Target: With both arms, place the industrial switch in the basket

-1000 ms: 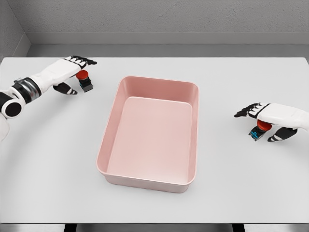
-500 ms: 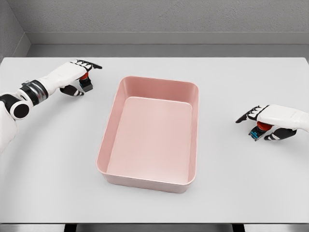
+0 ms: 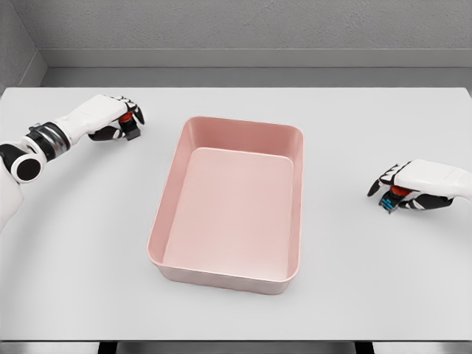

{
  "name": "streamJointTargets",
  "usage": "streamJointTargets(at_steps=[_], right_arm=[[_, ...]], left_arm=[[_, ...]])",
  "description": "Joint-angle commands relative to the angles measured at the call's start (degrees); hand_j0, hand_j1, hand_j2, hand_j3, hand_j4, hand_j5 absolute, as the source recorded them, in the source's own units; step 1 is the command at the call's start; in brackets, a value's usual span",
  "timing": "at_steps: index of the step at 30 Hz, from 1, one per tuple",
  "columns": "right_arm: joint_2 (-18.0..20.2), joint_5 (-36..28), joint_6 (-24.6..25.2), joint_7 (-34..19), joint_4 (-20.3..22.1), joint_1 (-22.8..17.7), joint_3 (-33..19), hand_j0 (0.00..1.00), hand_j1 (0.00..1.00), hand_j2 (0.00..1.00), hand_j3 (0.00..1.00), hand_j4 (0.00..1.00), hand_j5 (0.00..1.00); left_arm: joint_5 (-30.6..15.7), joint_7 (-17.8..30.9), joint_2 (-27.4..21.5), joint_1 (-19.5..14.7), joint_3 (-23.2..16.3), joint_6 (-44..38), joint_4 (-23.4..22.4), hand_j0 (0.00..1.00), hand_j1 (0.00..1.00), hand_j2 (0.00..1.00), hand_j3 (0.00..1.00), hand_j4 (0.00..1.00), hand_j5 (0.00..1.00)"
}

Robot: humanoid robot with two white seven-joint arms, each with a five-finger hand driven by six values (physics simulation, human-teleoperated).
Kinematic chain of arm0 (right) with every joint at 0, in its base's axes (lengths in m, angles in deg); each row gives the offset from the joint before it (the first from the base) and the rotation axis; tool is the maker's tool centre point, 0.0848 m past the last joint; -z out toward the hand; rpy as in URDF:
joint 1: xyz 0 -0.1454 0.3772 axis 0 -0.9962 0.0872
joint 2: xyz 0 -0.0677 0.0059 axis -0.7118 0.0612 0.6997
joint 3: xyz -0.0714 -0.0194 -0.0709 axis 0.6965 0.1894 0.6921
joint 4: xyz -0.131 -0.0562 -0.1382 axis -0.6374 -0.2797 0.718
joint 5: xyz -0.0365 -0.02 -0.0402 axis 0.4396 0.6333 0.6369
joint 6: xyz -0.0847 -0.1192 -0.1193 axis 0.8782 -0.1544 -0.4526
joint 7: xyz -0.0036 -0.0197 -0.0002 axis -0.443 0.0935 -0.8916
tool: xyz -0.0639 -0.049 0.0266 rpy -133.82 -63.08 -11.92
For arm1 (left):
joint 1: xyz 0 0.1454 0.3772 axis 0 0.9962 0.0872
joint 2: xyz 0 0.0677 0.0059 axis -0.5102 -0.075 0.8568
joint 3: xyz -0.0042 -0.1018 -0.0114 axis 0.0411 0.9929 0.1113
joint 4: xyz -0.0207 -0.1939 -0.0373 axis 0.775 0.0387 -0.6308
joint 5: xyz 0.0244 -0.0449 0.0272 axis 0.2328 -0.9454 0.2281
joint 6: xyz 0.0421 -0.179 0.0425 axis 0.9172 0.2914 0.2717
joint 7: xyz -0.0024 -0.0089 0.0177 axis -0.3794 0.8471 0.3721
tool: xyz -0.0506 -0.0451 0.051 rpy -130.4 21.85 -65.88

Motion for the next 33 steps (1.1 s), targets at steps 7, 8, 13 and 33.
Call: streamJointTargets(at_steps=[7,8,13,33], right_arm=[[0.2,-0.3,0.0,0.0,0.0,0.0,-1.6,0.54,0.54,0.54,0.54,0.54,0.54],[0.3,-0.3,0.0,0.0,0.0,0.1,-1.7,0.54,0.54,0.54,0.54,0.54,0.54],[0.3,-0.3,0.0,-0.8,0.1,0.1,-3.3,0.5,0.5,0.5,0.5,0.5,0.5],[-1.3,-0.6,0.0,-2.1,1.3,0.5,-8.3,0.48,0.48,0.48,0.48,0.48,0.48]], left_arm=[[-0.8,0.1,-0.2,0.5,0.2,0.0,4.8,0.26,0.26,0.26,0.26,0.26,0.26],[-0.8,0.1,-0.8,0.6,0.1,0.0,6.3,0.26,0.26,0.26,0.26,0.26,0.26],[-1.0,0.1,-2.9,1.5,0.3,0.0,11.9,0.26,0.26,0.26,0.26,0.26,0.26],[-6.4,0.1,-8.5,10.2,4.2,0.0,36.4,0.24,0.24,0.24,0.24,0.24,0.24]])
